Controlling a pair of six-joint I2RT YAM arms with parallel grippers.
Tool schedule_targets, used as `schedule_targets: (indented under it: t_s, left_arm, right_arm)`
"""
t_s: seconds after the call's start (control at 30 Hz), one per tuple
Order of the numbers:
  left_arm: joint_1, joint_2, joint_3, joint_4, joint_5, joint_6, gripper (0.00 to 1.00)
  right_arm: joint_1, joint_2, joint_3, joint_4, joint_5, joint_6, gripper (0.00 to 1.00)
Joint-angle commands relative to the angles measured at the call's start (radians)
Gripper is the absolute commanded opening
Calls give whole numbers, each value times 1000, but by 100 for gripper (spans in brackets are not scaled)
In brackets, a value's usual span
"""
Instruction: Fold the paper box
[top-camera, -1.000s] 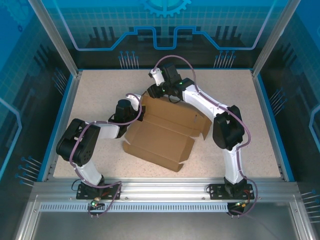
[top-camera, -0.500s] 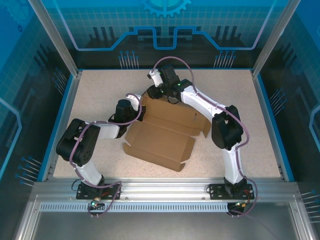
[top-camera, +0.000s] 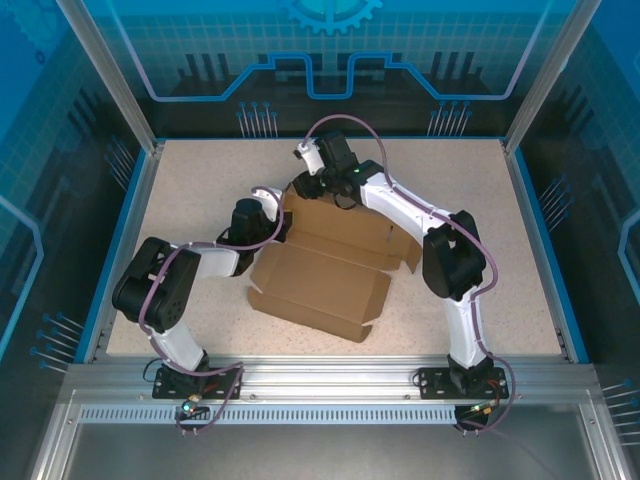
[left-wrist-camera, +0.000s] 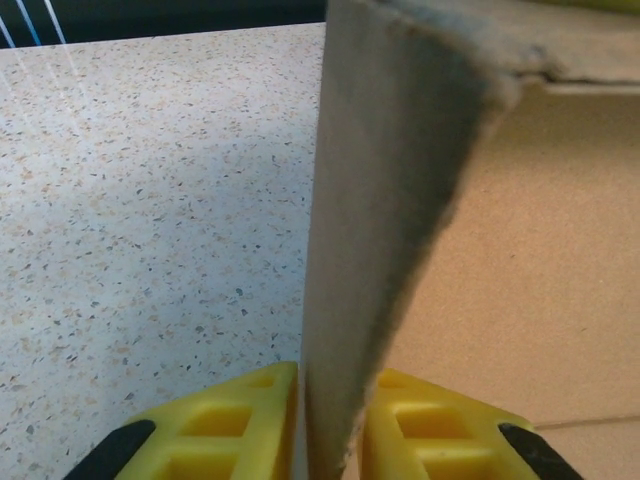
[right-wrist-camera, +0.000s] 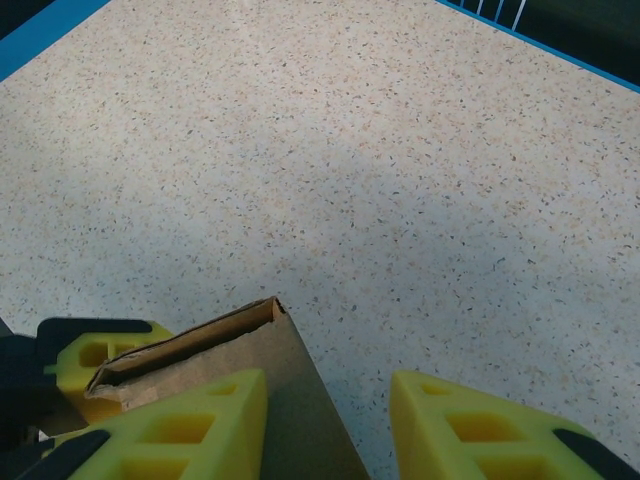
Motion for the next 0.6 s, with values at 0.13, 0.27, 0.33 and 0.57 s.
schedule_targets:
  t_s: [0.13,0.27,0.33,0.57]
  left_arm:
    - [-7,-11,2,31,6,-25,29]
    - [-6,-21,-17,45,6,-49,34]
    - [-7,-28,-29,52,4,-61,37]
    - [-7,-50,-70,55,3,-116,44]
  right_arm:
    - [43,-20,-32,-62,14,-2,38]
    - [52,-41,-54,-50,23,6,37]
    - [56,-50,-60,-49,29,7,37]
    - [76,-79,-105,-33,57,9,37]
